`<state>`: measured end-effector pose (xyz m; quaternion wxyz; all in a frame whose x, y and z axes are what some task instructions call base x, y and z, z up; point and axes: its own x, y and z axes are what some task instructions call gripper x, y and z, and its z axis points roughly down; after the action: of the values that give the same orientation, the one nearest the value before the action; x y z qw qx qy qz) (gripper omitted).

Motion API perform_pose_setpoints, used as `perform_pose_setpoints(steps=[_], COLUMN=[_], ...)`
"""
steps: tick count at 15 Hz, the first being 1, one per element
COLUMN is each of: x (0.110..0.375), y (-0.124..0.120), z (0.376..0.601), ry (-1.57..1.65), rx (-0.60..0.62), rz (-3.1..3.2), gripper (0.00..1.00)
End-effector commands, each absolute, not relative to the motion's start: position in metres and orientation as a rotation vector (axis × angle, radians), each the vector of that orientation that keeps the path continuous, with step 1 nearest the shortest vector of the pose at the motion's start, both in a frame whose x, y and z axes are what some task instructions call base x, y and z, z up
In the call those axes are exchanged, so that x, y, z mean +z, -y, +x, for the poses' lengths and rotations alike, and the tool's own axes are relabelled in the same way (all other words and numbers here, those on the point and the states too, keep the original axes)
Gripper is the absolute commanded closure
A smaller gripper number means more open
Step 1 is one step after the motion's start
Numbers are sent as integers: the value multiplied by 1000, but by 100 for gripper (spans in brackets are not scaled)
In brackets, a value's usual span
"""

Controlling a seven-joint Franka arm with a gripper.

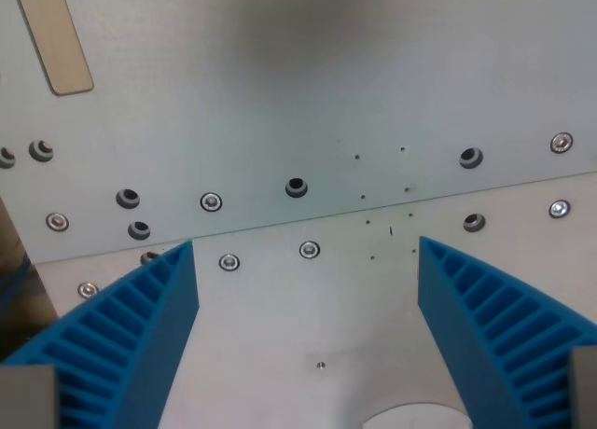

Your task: Rotate around base positive y

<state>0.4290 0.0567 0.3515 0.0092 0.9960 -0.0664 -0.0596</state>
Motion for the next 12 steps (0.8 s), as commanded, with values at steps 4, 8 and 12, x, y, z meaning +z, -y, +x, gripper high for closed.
perform_pose_setpoints(steps=[4, 8, 12], x=[359, 359, 359], y=[-56, -56, -56], z=[436, 436, 436], ry=[204, 202, 200], rx=[-573, -643, -713], rz=[3052, 3035, 3017], gripper=[0, 0, 0])
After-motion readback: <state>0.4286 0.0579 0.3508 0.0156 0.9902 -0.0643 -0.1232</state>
